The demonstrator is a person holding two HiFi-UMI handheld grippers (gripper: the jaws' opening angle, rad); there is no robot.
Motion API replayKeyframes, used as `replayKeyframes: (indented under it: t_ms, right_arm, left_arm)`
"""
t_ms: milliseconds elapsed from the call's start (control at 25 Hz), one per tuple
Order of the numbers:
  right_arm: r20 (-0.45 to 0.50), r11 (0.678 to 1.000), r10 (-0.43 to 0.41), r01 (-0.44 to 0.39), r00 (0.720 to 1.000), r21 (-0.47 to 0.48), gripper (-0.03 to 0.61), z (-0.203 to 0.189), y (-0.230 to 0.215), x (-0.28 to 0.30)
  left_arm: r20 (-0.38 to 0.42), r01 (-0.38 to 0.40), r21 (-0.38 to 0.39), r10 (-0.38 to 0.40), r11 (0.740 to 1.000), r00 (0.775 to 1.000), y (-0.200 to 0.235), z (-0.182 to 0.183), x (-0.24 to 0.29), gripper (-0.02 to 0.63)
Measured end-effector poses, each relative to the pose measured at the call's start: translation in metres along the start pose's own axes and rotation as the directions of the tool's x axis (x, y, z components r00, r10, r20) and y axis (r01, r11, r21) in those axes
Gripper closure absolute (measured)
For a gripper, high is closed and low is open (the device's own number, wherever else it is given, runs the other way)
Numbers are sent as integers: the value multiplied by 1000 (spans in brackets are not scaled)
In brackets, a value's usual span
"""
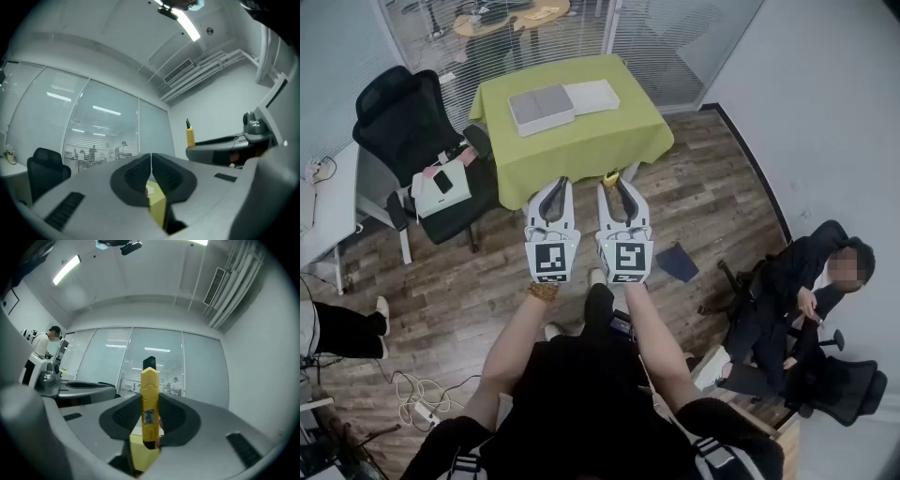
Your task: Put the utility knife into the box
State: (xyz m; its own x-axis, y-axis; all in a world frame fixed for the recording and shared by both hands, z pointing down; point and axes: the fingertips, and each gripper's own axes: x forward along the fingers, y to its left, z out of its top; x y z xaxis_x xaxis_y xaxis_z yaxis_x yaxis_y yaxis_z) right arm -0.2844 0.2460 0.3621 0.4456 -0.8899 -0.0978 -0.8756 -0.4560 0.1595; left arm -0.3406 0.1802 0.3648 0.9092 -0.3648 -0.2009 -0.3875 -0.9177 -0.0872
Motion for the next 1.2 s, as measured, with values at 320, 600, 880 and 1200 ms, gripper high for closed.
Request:
replayKeyframes:
  t_ms: [320,600,880,1200]
  right_arm:
    - [-5,999,32,-32,999,25,469,-5,-22,16]
    - [-3,998,63,-63,998,30,469,-17,-59,51]
    - [-5,996,82,-82,997,38,469,-32,-95,93]
    - [-18,992,121,-121,992,33,469,-48,-150,122]
  left_arm:
    - [-4,-5,8,5,1000,1000,-8,-3,25,595]
    - [-13,-30,16,30,999,999,-14,-14,70,595]
    - [-32,-57,14,57,998,998,-14,-34,123,595]
    - [-49,-70,10,71,997,996,-48,-46,187,595]
